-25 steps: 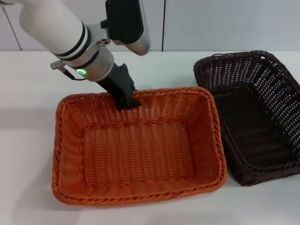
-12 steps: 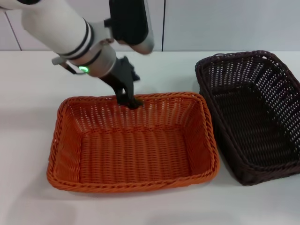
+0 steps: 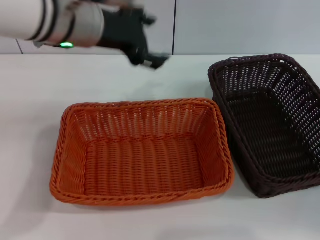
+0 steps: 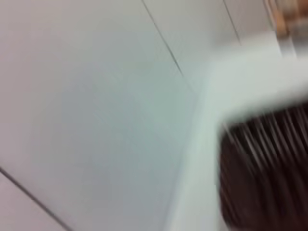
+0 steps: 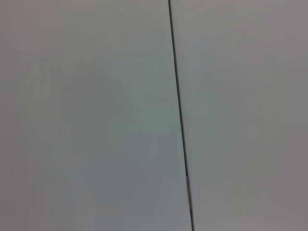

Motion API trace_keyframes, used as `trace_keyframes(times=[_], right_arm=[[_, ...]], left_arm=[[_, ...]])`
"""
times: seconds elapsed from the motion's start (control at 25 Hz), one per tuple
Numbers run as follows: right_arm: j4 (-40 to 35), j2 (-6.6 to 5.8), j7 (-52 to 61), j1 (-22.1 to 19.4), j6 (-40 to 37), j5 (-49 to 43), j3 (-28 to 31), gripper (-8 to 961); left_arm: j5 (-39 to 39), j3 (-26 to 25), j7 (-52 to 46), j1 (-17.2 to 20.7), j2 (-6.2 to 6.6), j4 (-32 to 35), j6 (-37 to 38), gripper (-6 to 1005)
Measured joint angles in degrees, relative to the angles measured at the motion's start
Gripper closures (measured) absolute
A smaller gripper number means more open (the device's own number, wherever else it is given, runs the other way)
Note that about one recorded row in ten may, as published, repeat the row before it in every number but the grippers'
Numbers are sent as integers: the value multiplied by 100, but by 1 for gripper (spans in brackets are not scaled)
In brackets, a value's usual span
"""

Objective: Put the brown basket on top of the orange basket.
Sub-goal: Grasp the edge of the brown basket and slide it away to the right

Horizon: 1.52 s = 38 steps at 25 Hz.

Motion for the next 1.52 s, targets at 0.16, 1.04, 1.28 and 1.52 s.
trace_keyframes(times=[0.16, 1.04, 1.28, 1.52], right_arm=[[-81, 0, 4, 25, 3, 1, -1, 247], [-2608, -168, 3808, -240, -820, -2266, -81, 248], [-4111, -812, 6322, -121, -119, -4383, -371, 248], [-4395, -1530, 7386, 111, 992, -4731, -690, 248]], left_arm=[[-2195, -17, 860, 887, -9, -190, 1307, 159], [-10874, -1438, 7255, 631, -75, 6309, -1325, 159], [-11194, -1485, 7585, 612, -82, 6766, -1379, 159], [-11183, -1459, 7599, 636, -68, 6790, -1386, 159]])
